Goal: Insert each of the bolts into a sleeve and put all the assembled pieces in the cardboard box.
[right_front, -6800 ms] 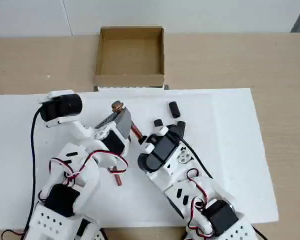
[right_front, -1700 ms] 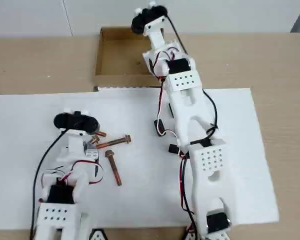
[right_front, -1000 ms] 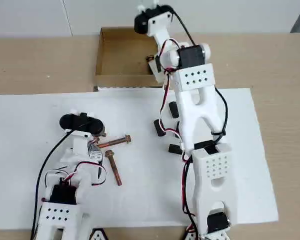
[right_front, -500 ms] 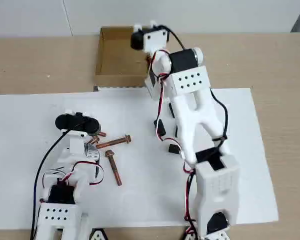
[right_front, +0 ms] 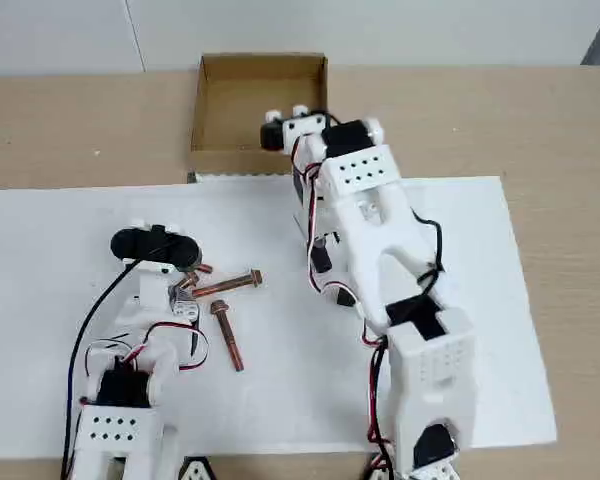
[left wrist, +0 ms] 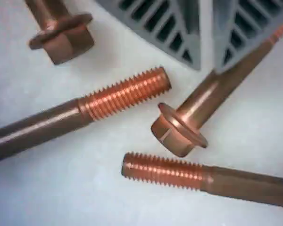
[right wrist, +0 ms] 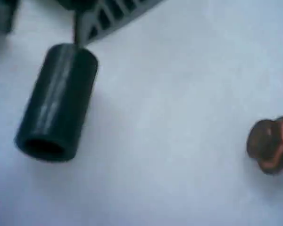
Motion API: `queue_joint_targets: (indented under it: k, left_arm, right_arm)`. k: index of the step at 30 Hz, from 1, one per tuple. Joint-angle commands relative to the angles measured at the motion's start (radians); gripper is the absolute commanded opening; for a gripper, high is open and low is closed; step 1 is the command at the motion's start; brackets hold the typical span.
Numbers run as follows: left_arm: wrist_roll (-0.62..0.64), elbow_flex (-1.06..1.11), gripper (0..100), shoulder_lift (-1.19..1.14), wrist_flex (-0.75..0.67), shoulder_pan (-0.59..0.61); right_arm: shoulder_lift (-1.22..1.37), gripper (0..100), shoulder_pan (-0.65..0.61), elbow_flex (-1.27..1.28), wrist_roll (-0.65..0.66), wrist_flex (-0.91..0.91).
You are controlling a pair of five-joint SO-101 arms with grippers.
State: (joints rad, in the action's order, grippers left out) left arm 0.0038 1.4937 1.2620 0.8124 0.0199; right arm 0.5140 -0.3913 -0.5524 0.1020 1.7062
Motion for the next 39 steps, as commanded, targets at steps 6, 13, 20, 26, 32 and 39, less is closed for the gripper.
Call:
queue_joint_targets:
  k: [6,13,20,26,32,39]
  left_arm:
    - [-0.005,-0.013,1,0.011,-0.023,0.008]
    - [-0.005,-0.013,1,0.011,-0.023,0.009]
    - [-0.005,-0.013,1,0.011,-0.023,0.009]
    - [-0.005,-0.013,1,0.011,-0.023,0.009]
    - [-0.005,-0.012,1,0.011,-0.023,0.008]
    - [-0.005,-0.010,1,0.011,-0.023,0.002]
  right_arm:
    - [0.068,10.4,-0.016,-0.003,-0.008,-0.067]
    - [0.114,10.4,-0.073,-0.003,-0.012,-0.084]
    - [0.191,10.4,-0.074,-0.003,-0.012,-0.105]
    - [0.243,8.2,-0.074,-0.003,-0.012,-0.107]
    - [0.242,1.5,-0.074,-0.003,-0.012,-0.093]
    - [0.208,0.4,-0.074,-0.041,-0.009,-0.018]
